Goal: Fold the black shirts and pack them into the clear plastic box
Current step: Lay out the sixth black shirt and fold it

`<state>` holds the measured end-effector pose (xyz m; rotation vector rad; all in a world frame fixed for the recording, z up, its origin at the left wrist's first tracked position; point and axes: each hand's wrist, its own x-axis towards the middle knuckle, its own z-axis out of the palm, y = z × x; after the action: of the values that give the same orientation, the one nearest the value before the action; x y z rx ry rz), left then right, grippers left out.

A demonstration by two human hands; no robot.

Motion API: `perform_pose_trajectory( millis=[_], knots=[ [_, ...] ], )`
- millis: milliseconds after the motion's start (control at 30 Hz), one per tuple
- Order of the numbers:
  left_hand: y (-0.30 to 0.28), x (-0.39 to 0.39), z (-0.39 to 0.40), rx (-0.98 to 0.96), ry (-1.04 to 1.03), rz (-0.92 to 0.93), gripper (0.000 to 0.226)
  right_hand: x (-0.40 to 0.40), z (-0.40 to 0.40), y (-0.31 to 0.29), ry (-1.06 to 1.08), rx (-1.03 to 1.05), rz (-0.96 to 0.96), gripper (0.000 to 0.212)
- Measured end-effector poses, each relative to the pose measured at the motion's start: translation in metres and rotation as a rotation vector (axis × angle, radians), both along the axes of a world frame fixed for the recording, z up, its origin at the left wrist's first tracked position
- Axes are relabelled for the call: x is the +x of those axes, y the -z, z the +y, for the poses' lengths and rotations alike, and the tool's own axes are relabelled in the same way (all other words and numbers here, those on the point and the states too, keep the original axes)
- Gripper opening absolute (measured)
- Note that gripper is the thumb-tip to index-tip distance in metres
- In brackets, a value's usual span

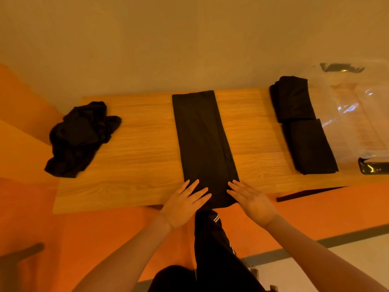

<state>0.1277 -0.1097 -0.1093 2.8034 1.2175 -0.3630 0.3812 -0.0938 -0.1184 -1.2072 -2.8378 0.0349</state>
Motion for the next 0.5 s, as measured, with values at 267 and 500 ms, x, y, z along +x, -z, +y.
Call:
perform_pose_trajectory(
  millis=[267, 500],
  knots=[
    [-0.04, 0.007, -0.006, -0.311, -0.583, -0.657, 0.032, -0.011, -0.001, -0.051, 0.562, -0.688, 0.466, 0.027],
    [-0.078, 0.007, 0.029, -0.515, -0.959, -1.043, 0.012, -0.028, 0.024, -0.095, 0.793, -0.913, 0.947, 0.022]
  ],
)
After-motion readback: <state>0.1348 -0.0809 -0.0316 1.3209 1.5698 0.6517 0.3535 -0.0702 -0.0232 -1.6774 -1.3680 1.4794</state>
